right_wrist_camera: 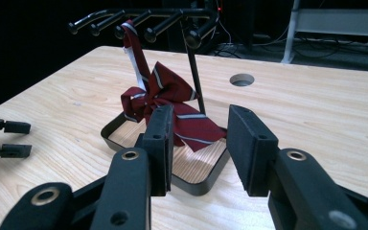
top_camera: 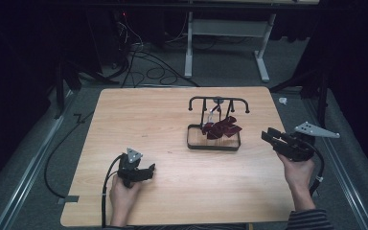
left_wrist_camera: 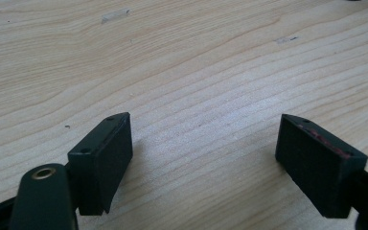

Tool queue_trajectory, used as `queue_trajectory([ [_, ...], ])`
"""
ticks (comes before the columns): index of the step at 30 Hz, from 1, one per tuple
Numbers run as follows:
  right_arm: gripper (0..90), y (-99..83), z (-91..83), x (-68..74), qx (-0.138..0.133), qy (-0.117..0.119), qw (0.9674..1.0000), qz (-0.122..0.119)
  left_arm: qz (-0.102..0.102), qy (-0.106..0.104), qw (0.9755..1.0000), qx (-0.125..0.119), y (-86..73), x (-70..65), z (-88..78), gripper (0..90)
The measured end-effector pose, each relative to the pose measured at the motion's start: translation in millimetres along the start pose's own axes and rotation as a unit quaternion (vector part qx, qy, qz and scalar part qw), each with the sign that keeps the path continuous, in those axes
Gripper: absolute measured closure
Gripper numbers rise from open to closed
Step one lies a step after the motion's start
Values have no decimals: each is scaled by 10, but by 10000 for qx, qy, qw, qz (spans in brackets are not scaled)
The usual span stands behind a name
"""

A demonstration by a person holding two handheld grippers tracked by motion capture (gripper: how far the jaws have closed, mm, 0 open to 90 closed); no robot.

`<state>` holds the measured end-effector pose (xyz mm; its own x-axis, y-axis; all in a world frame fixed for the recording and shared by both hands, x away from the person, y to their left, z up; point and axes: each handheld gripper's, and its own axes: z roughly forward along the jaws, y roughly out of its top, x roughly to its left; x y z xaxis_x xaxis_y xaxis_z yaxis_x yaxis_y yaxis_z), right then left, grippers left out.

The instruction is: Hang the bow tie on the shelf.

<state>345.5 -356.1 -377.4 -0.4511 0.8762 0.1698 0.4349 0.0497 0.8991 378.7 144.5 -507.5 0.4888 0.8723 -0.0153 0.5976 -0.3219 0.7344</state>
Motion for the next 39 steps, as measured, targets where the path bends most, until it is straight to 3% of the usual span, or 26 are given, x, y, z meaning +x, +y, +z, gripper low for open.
queue_trajectory([
  [10, 636, -107, -66, -25, -32, 11, 10000, 77, 0, 0, 10000, 1, 0, 0, 0, 207],
  [39, 639, -412, -48, -43, 171, 75, 9996, 208, 1, 0, 10000, 2, 0, 0, 0, 207],
])
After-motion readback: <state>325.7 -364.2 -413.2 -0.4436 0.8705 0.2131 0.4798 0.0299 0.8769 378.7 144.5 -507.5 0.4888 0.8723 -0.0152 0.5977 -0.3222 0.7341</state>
